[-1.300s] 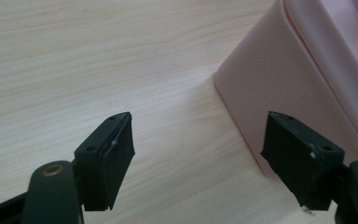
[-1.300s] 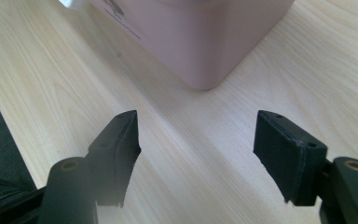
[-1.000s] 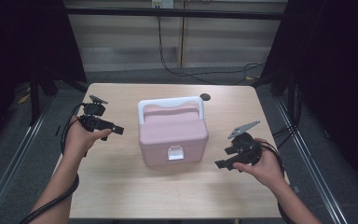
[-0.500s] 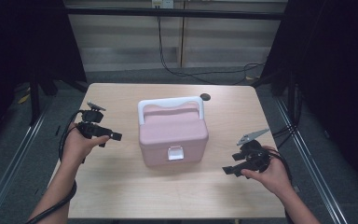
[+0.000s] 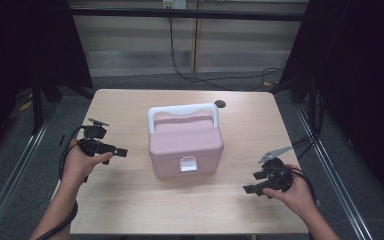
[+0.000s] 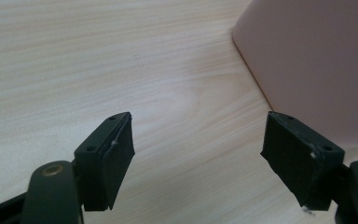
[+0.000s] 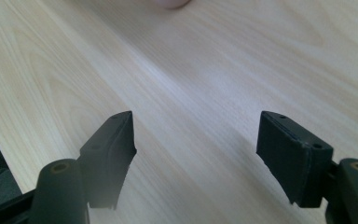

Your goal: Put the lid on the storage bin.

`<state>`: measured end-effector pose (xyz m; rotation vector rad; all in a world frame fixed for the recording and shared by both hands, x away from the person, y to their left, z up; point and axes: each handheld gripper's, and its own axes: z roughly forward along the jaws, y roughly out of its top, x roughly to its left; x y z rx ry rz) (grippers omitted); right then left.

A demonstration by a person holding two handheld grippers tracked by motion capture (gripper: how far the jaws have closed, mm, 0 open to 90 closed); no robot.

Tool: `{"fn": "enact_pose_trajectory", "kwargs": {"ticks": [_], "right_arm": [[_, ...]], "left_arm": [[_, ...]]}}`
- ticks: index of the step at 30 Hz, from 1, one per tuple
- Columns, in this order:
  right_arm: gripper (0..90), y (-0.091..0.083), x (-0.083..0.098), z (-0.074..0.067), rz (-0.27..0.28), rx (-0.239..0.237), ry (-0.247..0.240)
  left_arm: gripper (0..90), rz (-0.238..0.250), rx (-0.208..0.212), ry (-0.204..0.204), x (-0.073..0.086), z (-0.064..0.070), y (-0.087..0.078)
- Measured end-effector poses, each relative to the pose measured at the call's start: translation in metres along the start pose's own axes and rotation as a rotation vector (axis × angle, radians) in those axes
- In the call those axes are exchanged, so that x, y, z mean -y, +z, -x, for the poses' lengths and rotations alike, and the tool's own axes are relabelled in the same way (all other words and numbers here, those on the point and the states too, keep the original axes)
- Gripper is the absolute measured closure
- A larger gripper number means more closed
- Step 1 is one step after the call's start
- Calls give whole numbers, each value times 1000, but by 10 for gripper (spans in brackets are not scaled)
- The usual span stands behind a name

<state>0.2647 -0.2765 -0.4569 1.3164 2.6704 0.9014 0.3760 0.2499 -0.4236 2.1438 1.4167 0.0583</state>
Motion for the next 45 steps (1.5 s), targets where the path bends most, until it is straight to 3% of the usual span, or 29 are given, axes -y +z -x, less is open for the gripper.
{"fn": "enact_pose_trajectory", "kwargs": {"ticks": [10,17,21,35,45], "right_arm": [[266,7,15,5,-7,-4,15],[261,14,24,6,-24,3,11],[267,13,26,7,-12,3,5],[251,15,45,5,117,15,-59],[255,16,58,5,211,21,-75]], "left_arm": [[243,-6,-1,0,17,-10,9],[243,11,-2,-27,28,-15,17],[243,3,-6,-11,32,-18,19],[236,19,-27,1,47,-23,24],[219,75,-61,2,54,-25,28]]}}
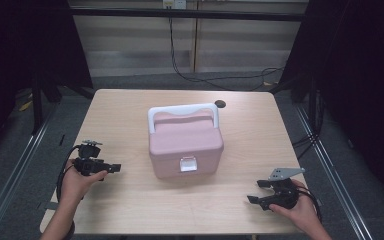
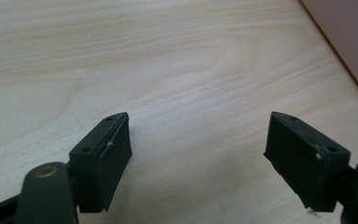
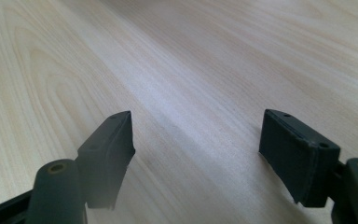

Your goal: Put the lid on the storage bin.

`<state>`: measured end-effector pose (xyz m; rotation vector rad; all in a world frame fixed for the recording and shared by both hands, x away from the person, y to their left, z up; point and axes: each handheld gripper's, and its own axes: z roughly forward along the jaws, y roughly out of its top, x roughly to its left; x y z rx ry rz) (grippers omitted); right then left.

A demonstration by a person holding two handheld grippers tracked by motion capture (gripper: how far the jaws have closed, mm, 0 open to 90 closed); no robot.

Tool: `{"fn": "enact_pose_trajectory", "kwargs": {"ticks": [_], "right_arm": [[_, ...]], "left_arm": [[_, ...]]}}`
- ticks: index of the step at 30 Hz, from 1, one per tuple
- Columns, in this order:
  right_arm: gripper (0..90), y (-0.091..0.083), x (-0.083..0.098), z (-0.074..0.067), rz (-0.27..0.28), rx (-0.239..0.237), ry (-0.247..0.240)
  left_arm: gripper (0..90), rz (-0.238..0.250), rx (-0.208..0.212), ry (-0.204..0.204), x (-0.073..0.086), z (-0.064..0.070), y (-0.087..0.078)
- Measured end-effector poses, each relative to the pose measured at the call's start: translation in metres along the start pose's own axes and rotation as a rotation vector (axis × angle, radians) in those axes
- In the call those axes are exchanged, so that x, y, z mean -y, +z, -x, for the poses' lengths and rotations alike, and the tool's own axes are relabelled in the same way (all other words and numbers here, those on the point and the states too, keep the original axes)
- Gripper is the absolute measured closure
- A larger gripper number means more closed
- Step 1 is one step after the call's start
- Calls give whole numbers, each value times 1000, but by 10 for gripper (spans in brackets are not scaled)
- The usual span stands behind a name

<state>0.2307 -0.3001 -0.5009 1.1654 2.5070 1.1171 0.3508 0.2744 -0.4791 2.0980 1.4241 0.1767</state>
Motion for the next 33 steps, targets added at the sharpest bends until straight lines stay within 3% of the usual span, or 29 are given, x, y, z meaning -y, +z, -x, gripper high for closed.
{"fn": "enact_pose_trajectory", "kwargs": {"ticks": [4,6,12,15,20,22,33], "right_arm": [[254,0,6,-1,43,11,-26],[254,1,8,-1,57,14,-34],[252,2,10,-2,69,30,-60],[247,2,10,-3,68,37,-69],[245,3,10,-5,61,47,-92],[238,3,10,-6,55,51,-106],[226,4,10,-6,52,48,-119]], "left_arm": [[198,-4,1,6,5,-3,4],[192,19,-5,1,7,-4,4],[176,49,-6,39,13,-4,4],[151,85,-21,77,18,-1,6],[145,147,-64,214,28,-1,11],[138,159,-60,238,31,-1,12],[106,192,-45,247,34,-3,14]]}}
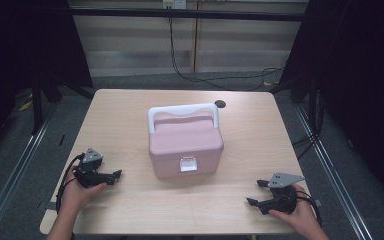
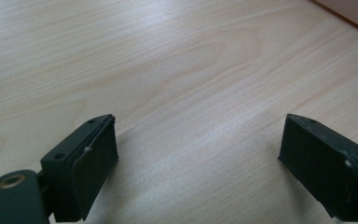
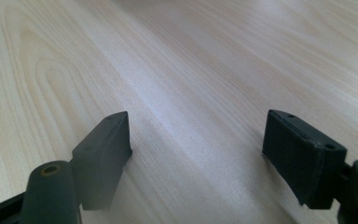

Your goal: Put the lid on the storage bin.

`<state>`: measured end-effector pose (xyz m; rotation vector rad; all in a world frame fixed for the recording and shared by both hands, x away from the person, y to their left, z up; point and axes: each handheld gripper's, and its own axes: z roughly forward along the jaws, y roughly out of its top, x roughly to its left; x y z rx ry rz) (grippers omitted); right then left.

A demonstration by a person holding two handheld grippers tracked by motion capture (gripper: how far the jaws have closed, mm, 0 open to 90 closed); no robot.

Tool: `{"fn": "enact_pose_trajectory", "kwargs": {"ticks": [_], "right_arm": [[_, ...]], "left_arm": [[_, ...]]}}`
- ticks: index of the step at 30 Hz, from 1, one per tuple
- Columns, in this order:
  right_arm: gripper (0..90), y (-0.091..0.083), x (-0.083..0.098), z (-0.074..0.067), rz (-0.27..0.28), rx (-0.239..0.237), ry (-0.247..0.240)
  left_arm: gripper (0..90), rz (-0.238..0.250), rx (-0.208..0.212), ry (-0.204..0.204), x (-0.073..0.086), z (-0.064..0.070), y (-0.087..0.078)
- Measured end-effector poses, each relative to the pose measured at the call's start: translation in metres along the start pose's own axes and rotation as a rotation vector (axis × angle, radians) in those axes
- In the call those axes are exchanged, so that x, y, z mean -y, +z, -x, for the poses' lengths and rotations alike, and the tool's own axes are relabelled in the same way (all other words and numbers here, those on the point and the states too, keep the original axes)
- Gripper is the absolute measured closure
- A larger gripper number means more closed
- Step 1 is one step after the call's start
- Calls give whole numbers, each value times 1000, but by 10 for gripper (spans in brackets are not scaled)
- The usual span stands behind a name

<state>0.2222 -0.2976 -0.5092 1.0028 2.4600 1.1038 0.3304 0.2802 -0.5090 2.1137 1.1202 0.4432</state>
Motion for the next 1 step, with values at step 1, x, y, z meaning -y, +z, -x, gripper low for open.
{"fn": "enact_pose_trajectory", "kwargs": {"ticks": [1], "right_arm": [[222,0,0,0,-1,-1,0]], "left_arm": [[106,-1,-1,0,0,0,0]]}}
